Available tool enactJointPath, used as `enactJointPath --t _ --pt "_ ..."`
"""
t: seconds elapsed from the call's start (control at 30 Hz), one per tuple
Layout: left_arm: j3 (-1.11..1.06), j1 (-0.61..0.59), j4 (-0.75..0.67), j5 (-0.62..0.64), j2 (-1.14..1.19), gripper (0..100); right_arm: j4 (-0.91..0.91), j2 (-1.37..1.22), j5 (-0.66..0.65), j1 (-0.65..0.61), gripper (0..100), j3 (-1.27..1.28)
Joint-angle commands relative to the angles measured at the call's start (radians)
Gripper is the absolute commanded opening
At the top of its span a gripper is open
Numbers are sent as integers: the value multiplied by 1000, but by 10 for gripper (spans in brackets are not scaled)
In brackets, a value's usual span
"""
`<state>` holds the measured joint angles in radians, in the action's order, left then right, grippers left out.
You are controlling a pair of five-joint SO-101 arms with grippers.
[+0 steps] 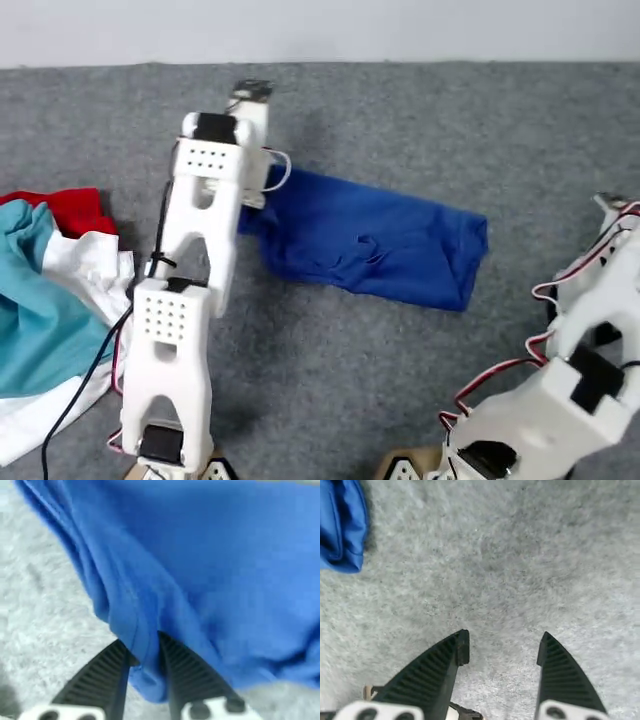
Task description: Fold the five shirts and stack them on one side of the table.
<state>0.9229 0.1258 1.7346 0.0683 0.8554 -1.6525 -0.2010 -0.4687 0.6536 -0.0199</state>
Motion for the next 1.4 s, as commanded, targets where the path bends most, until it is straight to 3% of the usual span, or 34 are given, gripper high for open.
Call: enactJointPath --t 0.0,0.43,0.77,0.97,1.37 --pt "-62 78 23 -75 -118 13 10 117 40 -4 230 -8" --pt "-101 385 23 -120 -143 13 87 443 123 160 230 0" --pt "-84 410 23 -110 -144 13 90 453 117 168 230 69" --pt "76 414 23 -55 -144 13 122 453 117 168 230 118" --pt "124 578 20 -55 -140 13 120 453 117 168 230 118"
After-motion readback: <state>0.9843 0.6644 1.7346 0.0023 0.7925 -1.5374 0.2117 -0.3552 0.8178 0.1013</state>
